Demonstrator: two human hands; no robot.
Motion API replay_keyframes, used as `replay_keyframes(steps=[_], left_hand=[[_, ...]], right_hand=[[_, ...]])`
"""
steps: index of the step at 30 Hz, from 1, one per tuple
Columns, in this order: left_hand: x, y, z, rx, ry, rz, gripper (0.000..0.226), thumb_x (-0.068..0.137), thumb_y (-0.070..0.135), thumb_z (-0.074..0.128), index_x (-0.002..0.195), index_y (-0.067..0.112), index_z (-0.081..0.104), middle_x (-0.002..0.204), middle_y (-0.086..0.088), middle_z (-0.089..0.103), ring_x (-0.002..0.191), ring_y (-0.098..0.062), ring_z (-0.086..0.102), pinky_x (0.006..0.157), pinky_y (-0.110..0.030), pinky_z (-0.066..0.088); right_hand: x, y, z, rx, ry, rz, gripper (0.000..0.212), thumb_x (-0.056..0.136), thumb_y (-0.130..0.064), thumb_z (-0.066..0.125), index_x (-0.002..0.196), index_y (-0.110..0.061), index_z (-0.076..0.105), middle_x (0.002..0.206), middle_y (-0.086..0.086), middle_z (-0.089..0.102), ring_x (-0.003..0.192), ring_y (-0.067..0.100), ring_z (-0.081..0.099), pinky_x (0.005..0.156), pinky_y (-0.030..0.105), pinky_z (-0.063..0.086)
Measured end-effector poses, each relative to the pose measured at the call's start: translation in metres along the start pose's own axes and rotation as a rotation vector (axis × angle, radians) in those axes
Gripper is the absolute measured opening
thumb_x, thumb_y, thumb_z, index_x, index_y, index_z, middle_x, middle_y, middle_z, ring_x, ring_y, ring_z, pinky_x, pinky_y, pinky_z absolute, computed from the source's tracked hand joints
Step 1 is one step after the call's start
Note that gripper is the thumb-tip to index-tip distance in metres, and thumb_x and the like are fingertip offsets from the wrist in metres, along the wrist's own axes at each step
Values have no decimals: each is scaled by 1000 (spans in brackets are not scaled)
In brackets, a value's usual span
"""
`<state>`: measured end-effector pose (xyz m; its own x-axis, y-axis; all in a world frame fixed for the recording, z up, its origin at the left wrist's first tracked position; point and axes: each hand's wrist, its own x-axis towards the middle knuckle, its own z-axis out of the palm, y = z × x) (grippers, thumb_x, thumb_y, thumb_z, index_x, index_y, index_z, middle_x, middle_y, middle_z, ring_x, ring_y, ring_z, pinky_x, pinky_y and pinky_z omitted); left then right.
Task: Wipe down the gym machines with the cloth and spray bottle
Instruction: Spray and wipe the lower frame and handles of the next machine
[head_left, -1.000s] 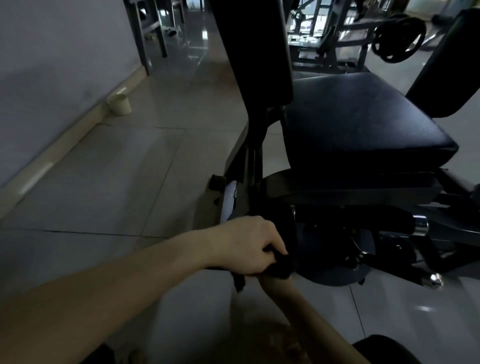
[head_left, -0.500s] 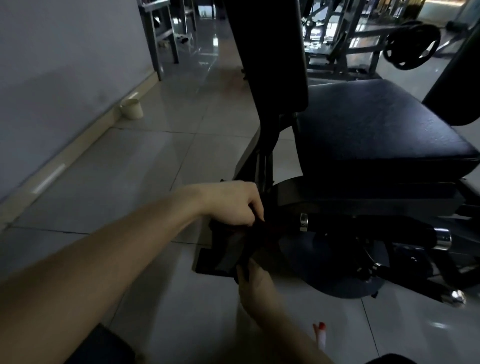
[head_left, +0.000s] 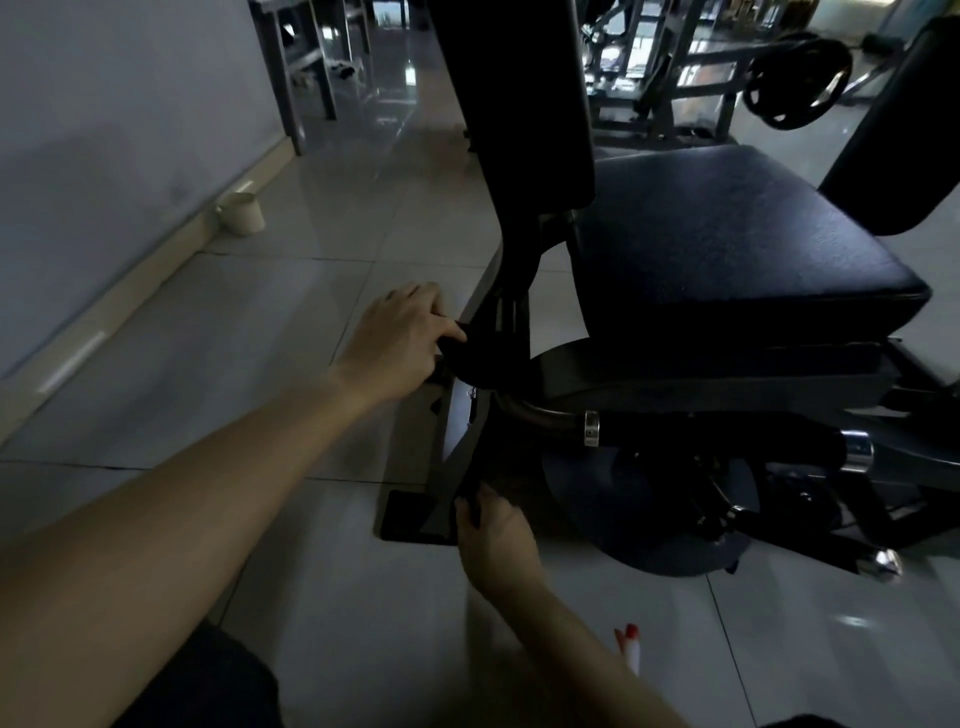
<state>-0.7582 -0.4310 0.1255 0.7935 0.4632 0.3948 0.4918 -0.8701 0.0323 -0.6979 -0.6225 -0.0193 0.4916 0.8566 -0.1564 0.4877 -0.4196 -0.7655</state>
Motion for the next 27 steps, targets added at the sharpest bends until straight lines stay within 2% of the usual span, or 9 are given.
replay_keyframes(steps=[4, 7, 12, 15, 17, 19, 22, 24, 27], left_hand=[[-1, 27, 5, -87, 62, -5, 32, 88, 11, 65, 112, 26, 77, 96, -2, 52, 94, -24, 52, 77, -35, 42], [2, 40, 11, -112, 105, 69, 30, 88, 5, 65, 110, 20, 78, 98, -4, 53, 95, -25, 52, 78, -38, 47], [12, 13, 16, -290, 126, -244, 41, 93, 1, 52, 125, 18, 71, 102, -5, 51, 97, -23, 54, 81, -32, 47], [16, 1, 17, -560, 84, -447, 48, 94, -6, 44, 133, 14, 66, 107, -4, 52, 103, -23, 58, 86, -14, 42], [20, 2, 15, -739, 125, -544, 49, 96, -6, 44, 136, 14, 63, 122, -6, 57, 115, -18, 57, 87, -3, 37], [26, 7, 5, -959, 202, -647, 49, 97, -6, 43, 139, 13, 60, 132, -3, 58, 119, -10, 55, 87, 0, 40], [34, 7, -5, -1233, 326, -794, 45, 96, -2, 47, 135, 15, 63, 123, 0, 63, 109, -12, 62, 80, -8, 51], [38, 5, -11, -1336, 404, -876, 36, 95, 4, 52, 125, 16, 69, 119, -6, 68, 108, -21, 67, 87, -25, 57], [42, 4, -25, -1425, 541, -970, 21, 95, 7, 56, 102, 16, 73, 105, -8, 73, 103, -27, 70, 94, -40, 58]], right_hand=[[2, 29, -4, -246, -213, 166, 33, 102, -38, 42, 123, -18, 57, 112, 8, 68, 97, 28, 67, 86, 45, 56], [7, 30, -15, -219, -315, 188, 30, 101, -36, 47, 115, -13, 60, 105, 11, 69, 92, 30, 69, 84, 48, 58], [15, 1, -32, 110, -155, 78, 28, 99, -36, 47, 99, -11, 61, 81, 13, 68, 67, 32, 68, 67, 54, 58], [16, -16, -50, 115, -70, -4, 31, 92, -44, 49, 95, -15, 62, 83, 10, 70, 73, 33, 68, 68, 55, 56], [14, -32, -71, 62, -58, -56, 26, 95, -40, 54, 94, -17, 65, 83, 4, 71, 75, 27, 69, 70, 51, 57], [10, -48, -98, -33, -1, -166, 19, 97, -34, 56, 91, -19, 67, 78, 0, 69, 70, 21, 67, 67, 49, 57], [3, -69, -146, -123, 131, -345, 15, 98, -28, 57, 86, -23, 66, 70, -6, 64, 61, 9, 62, 55, 35, 52], [2, -73, -179, -250, 280, -421, 13, 97, -27, 58, 87, -27, 66, 68, -10, 63, 58, 4, 59, 52, 22, 45], [11, -59, -216, -566, 459, -440, 16, 95, -30, 55, 88, -22, 67, 69, -7, 63, 61, 15, 60, 57, 34, 51]])
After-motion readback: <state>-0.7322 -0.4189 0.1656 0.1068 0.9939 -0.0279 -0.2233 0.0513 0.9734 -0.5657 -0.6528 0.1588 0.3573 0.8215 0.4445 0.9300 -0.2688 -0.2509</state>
